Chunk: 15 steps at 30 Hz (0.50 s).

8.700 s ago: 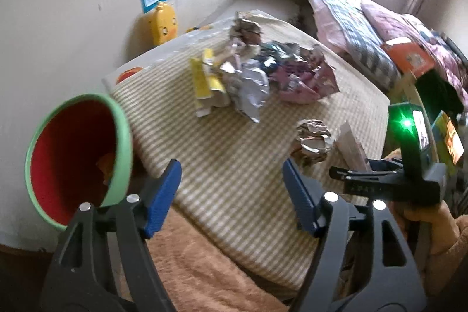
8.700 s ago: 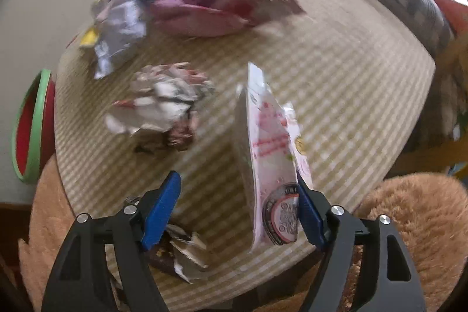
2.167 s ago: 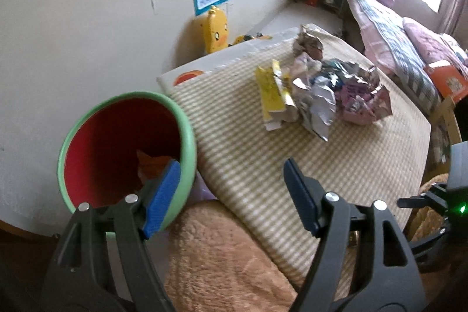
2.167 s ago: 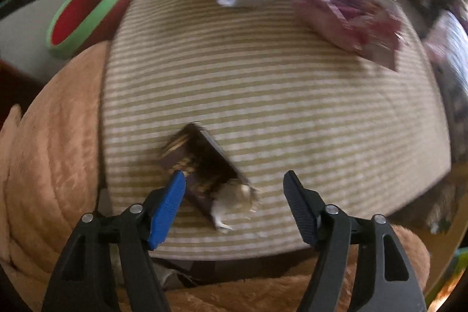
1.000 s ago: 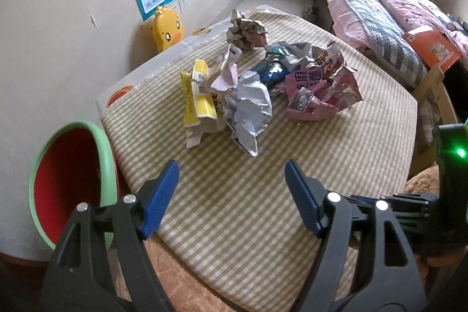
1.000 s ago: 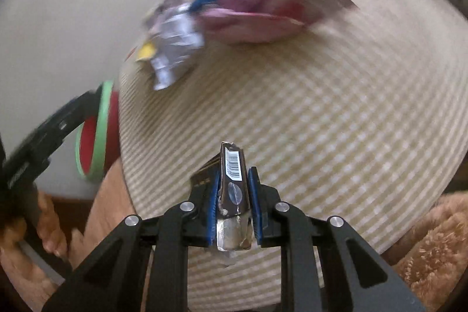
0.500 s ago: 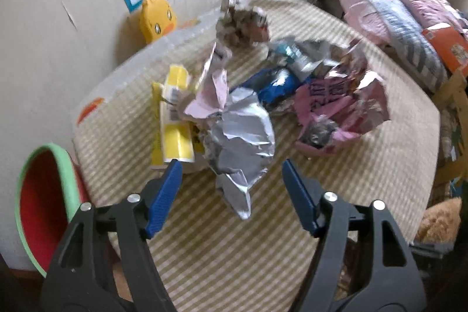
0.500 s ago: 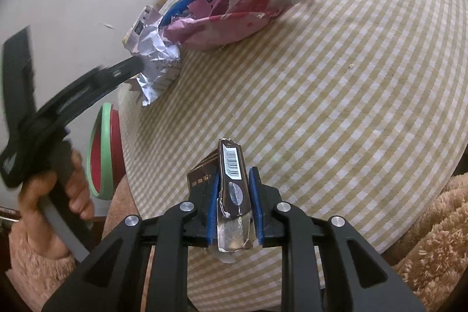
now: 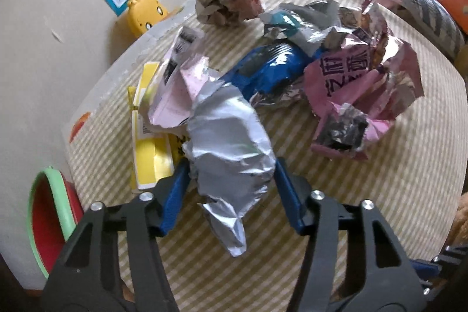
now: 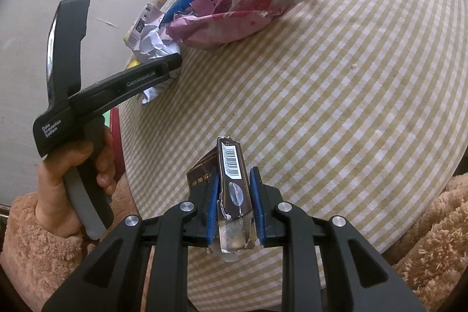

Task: Collect trash
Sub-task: 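Lift the brown box with the right tool while the left tool grasps the silver foil, then carry the silver foil and brown box toward the red bin with both tools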

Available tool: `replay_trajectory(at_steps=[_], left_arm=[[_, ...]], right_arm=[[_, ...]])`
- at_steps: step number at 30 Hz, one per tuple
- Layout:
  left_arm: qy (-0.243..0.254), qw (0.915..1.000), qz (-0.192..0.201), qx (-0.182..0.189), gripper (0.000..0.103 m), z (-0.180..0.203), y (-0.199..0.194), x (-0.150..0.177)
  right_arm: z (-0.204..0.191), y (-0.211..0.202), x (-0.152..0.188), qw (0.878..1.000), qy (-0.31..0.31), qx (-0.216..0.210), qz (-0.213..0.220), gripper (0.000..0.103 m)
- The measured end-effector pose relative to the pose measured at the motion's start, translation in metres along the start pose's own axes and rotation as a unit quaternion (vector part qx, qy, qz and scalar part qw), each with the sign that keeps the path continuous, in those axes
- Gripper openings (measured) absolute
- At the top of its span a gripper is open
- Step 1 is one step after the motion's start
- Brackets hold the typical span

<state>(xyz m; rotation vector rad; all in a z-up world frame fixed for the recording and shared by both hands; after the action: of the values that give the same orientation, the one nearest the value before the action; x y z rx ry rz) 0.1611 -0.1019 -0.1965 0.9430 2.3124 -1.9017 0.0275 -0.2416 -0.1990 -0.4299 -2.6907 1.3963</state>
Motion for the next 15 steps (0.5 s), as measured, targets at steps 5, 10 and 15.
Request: replay_trajectory(at_steps=[5,10,15], left_arm=[[-0.017,0.9996,0.004,0.021,0.047,-0.003,-0.011,0.007],[-0.029,0.9983,0.013,0.050,0.047,-0.006,-0.032,0.022],[-0.032,0.9963,0.012,0.079,0.047,-0.001,-0.050,0.040]], right_arm=[[-0.001,0.001,0.001,1.000,0.000,0.001,-0.001,0.020],[0.000,0.004,0.002,1.000,0.000,0.004,-0.003,0.020],[0.001,0.005,0.002,1.000,-0.001,0.006,-0.004,0.020]])
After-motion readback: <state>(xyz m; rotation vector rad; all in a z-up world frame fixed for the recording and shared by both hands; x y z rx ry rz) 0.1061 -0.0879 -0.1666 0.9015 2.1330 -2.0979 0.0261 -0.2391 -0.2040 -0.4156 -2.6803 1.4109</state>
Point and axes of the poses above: each gripper's, at about its wrist camera, not at the fingertips, and y roughly the way its jaws point, z to its right, x to its underside, the point moved 2 cm from there along y, roughly the way its jaws point, and after that the axes turned 10 degrees about y, right-handed, at the moved point
